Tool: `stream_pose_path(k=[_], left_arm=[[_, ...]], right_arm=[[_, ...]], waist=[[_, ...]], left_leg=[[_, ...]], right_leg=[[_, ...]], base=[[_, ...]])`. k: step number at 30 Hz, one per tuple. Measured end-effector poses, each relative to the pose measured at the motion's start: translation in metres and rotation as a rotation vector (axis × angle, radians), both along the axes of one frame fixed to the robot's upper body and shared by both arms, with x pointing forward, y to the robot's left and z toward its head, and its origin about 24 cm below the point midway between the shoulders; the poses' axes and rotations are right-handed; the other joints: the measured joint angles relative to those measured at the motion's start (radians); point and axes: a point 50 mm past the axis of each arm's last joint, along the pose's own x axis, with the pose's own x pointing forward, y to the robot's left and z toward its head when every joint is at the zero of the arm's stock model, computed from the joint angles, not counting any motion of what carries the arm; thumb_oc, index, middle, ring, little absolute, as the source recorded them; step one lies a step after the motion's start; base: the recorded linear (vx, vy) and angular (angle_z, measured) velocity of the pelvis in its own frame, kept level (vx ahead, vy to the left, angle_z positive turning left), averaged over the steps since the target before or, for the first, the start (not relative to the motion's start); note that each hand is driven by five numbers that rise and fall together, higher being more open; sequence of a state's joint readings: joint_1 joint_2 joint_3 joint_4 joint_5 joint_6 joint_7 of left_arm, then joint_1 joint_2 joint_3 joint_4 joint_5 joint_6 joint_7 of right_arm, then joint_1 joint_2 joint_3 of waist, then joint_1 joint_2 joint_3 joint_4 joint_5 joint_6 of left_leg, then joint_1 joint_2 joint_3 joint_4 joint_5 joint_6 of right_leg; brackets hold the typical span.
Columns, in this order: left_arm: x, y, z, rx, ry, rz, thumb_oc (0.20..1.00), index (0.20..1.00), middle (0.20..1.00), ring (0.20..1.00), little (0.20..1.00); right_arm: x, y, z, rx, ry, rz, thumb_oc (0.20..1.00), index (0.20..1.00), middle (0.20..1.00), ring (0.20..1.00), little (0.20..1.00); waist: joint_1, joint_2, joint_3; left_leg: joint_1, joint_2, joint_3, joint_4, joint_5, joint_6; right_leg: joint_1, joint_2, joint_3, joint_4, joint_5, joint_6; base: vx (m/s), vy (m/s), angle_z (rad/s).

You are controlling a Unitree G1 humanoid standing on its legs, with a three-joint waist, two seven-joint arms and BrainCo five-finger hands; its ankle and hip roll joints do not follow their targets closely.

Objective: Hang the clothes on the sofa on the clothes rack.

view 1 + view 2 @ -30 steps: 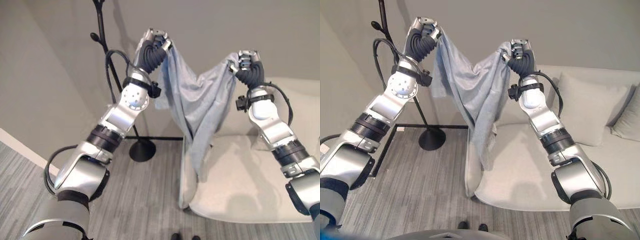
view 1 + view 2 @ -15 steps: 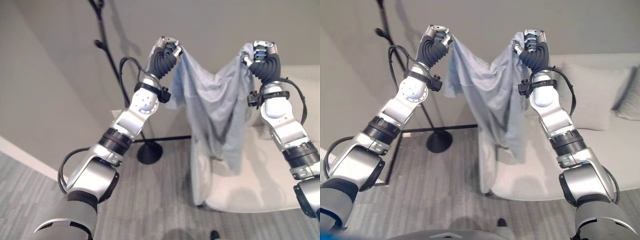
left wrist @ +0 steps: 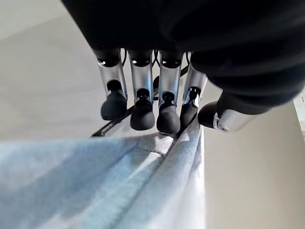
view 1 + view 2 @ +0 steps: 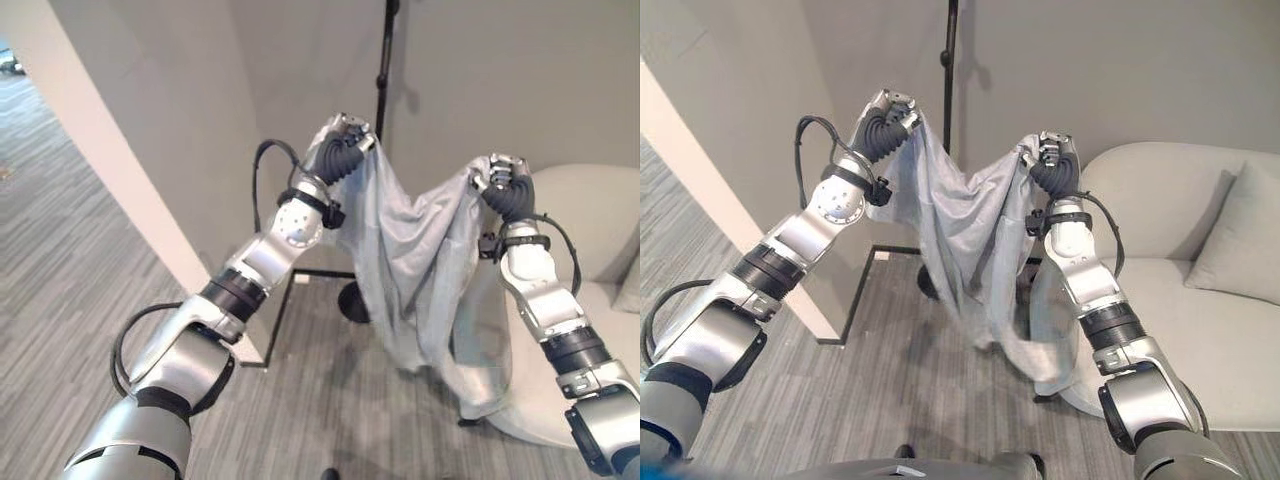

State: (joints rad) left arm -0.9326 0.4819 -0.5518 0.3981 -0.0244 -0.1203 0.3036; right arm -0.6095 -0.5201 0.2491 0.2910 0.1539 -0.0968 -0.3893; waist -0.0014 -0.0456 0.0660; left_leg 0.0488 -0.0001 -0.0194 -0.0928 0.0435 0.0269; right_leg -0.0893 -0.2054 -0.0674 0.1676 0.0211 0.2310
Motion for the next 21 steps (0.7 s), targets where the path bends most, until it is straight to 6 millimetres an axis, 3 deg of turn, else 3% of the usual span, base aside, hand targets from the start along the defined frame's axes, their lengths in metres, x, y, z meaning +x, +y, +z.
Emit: stream_pose_path(k=[1,2,4,5,12,21], left_arm=[[0.000,0.003,0.002,-0.006,-0.005,0.007,0.200,0.200,0.200,0.200,0.200],[-0.001,0.006,-0.001,-0.022,0.000,0.014,0.200,0.200,0.200,0.200,0.200],[-0.002,0.008,0.005,-0.054,-0.013,0.015,0.200,0.200,0.200,0.200,0.200],[-0.002,0.009,0.006,-0.060,-0.016,0.017,0.200,0.200,0.200,0.200,0.200],[-0.002,0.007,0.009,-0.089,-0.021,0.007,0.200,0.200,0.200,0.200,0.200],[-0.003,0.004,0.009,-0.080,-0.013,-0.016,0.200,0.200,0.200,0.200,0.200]], right_arm=[[0.000,-0.002,0.002,-0.007,-0.005,-0.005,0.200,0.200,0.200,0.200,0.200],[0.000,-0.005,0.005,-0.011,-0.015,-0.013,0.200,0.200,0.200,0.200,0.200],[0.000,-0.011,0.008,-0.040,-0.016,-0.024,0.200,0.200,0.200,0.200,0.200],[0.000,-0.013,0.009,-0.045,-0.017,-0.028,0.200,0.200,0.200,0.200,0.200],[0.001,-0.012,0.017,-0.048,-0.039,-0.022,0.200,0.200,0.200,0.200,0.200],[0.002,-0.009,0.015,-0.047,-0.028,0.001,0.200,0.200,0.200,0.200,0.200]], waist=[[0.005,-0.021,-0.005],[0.001,-0.004,-0.008],[0.001,0.009,-0.011],[-0.008,0.009,-0.011],[-0.026,0.013,-0.016],[-0.025,0.020,-0.054]], left_leg=[[0.005,-0.019,0.008,0.000,-0.006,-0.009],[0.006,-0.020,0.004,-0.001,-0.010,-0.015],[0.014,0.000,0.006,0.000,-0.016,-0.036],[0.019,0.011,0.002,0.000,-0.018,-0.045],[0.030,0.051,-0.021,-0.001,-0.018,-0.069],[0.025,0.049,-0.022,-0.006,-0.018,-0.076]], right_leg=[[0.028,0.009,-0.046,-0.079,-0.001,-0.048],[0.071,0.017,-0.062,-0.152,0.032,-0.078],[0.133,0.048,-0.061,-0.270,0.081,-0.091],[0.142,0.058,-0.067,-0.271,0.077,-0.098],[0.166,0.097,-0.089,-0.270,0.059,-0.122],[0.164,0.094,-0.090,-0.270,0.062,-0.127]], base=[[0.07,-0.061,-0.04],[0.11,-0.080,0.00],[0.15,-0.125,0.01],[0.12,-0.101,0.02],[0.06,-0.061,0.10],[0.02,0.030,0.01]])
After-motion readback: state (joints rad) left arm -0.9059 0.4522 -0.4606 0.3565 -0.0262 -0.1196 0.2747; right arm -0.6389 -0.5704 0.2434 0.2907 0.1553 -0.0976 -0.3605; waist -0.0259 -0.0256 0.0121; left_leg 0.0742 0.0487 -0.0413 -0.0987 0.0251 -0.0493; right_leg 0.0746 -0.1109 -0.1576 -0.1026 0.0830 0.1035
